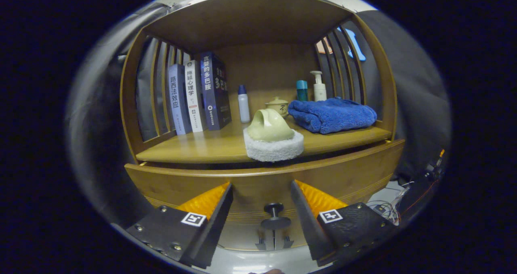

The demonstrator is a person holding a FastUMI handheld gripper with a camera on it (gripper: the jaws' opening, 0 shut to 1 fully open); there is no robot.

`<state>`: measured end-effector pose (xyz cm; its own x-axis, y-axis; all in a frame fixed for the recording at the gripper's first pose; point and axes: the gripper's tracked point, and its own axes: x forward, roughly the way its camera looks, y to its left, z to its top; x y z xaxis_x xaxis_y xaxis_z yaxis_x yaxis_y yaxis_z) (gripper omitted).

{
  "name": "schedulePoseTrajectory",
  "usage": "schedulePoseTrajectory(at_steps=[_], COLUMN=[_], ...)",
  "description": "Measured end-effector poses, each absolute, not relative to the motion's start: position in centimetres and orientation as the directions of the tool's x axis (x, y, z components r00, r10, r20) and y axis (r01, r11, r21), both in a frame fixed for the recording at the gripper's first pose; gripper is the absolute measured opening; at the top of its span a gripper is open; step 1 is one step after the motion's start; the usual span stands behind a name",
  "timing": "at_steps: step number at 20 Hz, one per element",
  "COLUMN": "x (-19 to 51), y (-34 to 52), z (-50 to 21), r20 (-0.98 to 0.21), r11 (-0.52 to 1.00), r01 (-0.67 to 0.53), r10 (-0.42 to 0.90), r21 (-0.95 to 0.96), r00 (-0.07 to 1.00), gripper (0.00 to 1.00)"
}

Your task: Pull open the drawer, take out the items inside it, and place them on the countertop above the cabinet.

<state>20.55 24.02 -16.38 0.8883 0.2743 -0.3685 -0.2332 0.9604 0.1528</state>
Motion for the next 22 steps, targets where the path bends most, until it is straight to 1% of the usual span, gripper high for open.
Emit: schedulePoseTrajectory(at_steps=[6,10,14,16,22], x=[22.3,22.2,20.5,19.3,14.2], y=[24.6,24.8,22.6,21.1,14.7], z=[-16.7,-16.6,-14.7,-12.8,-4.8], r20=[-0.38,-0.384,-0.411,-0.396,-0.27], r11=[0.96,0.947,0.955,0.961,0.982], r01=[-0.231,-0.242,-0.252,-0.241,-0.175], r10=[0.276,0.308,0.294,0.276,0.187], r21=[0.161,0.212,0.154,0.137,0.066], r00=[0.883,0.87,0.863,0.876,0.945], gripper=[0.87,0.86,0.87,0.87,0.87])
